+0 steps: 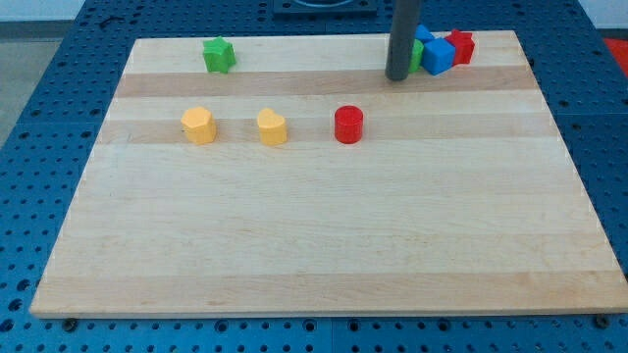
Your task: Move the red circle below to the blue cube
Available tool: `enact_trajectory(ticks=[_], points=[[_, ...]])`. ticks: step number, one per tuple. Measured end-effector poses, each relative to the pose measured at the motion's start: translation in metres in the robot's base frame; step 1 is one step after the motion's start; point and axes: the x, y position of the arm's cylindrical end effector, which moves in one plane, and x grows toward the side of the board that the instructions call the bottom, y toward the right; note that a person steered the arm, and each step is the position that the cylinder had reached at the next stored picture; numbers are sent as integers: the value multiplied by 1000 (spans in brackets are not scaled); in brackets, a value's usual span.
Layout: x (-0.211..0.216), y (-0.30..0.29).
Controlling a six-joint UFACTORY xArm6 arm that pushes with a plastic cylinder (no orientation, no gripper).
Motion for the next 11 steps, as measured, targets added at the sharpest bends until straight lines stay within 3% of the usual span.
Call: enact_trajectory(ticks=[3,4,5,6,11], points=[[37,-93],[71,-110],[98,-109],[114,-73],[85,-14]])
